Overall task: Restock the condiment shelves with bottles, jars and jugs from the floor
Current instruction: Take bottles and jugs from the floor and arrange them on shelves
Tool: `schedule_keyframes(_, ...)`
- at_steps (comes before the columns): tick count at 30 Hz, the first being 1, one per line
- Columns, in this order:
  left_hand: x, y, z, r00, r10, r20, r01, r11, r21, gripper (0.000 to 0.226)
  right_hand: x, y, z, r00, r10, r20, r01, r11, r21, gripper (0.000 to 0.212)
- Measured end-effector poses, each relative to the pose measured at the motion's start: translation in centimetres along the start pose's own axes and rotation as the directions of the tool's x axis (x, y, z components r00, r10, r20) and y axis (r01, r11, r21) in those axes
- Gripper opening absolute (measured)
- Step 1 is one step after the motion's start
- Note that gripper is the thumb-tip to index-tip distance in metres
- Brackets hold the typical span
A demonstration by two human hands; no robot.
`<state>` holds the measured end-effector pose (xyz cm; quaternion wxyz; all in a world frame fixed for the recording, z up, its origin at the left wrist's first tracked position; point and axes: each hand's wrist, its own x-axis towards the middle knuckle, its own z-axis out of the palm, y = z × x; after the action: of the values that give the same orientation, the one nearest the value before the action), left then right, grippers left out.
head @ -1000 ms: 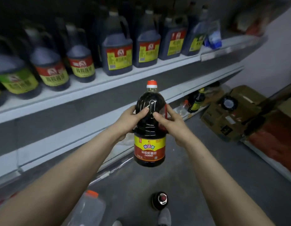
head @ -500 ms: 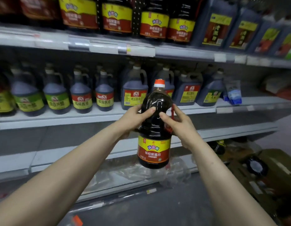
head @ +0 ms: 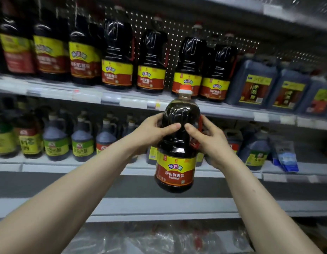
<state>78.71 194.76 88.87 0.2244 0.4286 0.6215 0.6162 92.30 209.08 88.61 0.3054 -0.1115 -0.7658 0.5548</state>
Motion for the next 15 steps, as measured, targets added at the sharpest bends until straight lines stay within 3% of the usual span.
schedule_keyframes(3, 1.8, 2.0, -1.7, 0.999, 0.04, -0.001, -0.04, 0.998, 0.039, 0.045, 2.9, -1.7, 0.1, 0.998, -0.06, 0.009, 0.06, 0.998, -0.006, 0.03)
schedule_keyframes(7, 4.0, 4.4, -4.1, 0.991, 0.132, -0.001, -0.132, 0.99, 0.055, 0.049, 6.5, -4.0, 0.7, 0.994, -0.111, 0.014, 0.111, 0.994, 0.0, 0.052)
schedule_keyframes(11, 5.8, 6.9, -6.1, 0.977, 0.209, -0.031, -0.203, 0.971, 0.128, 0.05, 9.2, -6.6, 1.7, 0.984, -0.178, -0.005, 0.178, 0.984, -0.031, 0.03)
schedule_keyframes(15, 7.5, 8.7, -8.0, 0.971, 0.232, -0.053, -0.224, 0.967, 0.119, 0.048, 11.9, -8.6, 2.3, 0.981, -0.195, 0.016, 0.196, 0.981, -0.014, 0.056)
